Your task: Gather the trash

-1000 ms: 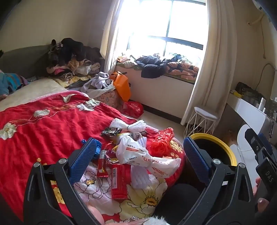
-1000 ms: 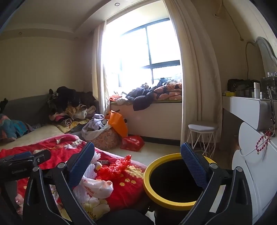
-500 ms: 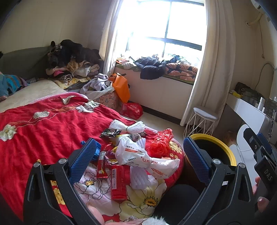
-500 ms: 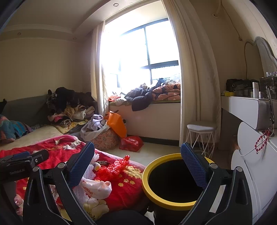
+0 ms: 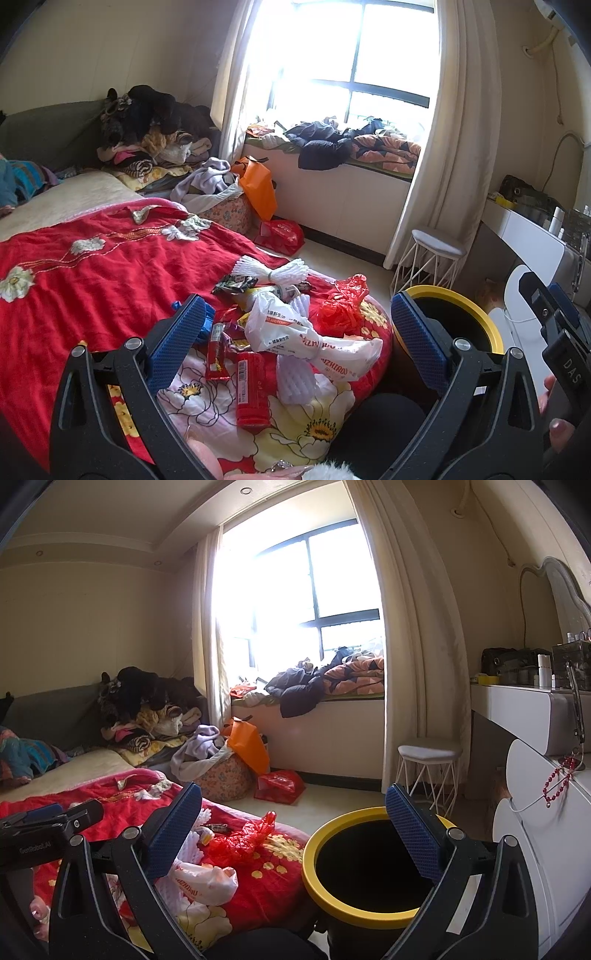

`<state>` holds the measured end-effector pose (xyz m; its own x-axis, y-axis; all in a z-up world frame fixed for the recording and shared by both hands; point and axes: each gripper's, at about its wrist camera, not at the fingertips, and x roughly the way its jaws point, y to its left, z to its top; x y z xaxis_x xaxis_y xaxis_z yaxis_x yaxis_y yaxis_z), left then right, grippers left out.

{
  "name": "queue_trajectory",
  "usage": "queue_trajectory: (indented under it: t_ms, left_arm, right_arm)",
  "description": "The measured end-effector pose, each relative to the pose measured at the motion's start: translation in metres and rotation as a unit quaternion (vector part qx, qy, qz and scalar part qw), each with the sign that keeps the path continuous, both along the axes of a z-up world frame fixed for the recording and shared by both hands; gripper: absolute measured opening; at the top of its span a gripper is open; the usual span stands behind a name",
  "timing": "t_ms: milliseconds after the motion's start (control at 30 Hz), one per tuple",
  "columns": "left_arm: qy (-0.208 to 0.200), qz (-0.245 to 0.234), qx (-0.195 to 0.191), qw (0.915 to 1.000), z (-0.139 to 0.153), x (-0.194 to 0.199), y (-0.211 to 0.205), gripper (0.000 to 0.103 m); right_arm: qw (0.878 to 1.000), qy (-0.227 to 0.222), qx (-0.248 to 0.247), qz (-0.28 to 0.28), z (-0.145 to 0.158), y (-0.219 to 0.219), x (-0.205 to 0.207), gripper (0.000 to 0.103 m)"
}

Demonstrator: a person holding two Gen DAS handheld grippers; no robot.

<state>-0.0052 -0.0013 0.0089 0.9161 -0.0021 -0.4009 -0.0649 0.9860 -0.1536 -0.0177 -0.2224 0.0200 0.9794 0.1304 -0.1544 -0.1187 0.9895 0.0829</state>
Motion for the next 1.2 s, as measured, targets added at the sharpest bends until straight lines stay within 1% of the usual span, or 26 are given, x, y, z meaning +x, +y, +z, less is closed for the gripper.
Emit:
queue_trajectory:
  t_ms: [533,700,967,1200]
  left_arm:
    - [-0.001,-0.002,-0.001,1.0,0.001,0.0,0.0,0.093]
    - [0.0,-0.001,-0.004,1.0,0.002,0.0,-0.002,0.093]
    - [-0.004,0.036,-0.019,0.9991,0.003,0.003,0.024,0.093]
    - [-0.005,0.077,-0.035,0.9964,0.004,0.004,0.057,0.093]
  right_arm:
    - [1.0,0.002,0.001,0.0,-0.003,0.0,0.0,0.097]
    - [1.0,0.006,0.0,0.009,-0.005,0.002,0.001,0.097]
    - [0.998,0.027,-0.019,0.063,-0.006,0.026,0.013,0.097]
    - [0.989,0.046,-0.042,0.137,0.001,0.065,0.029,0.097]
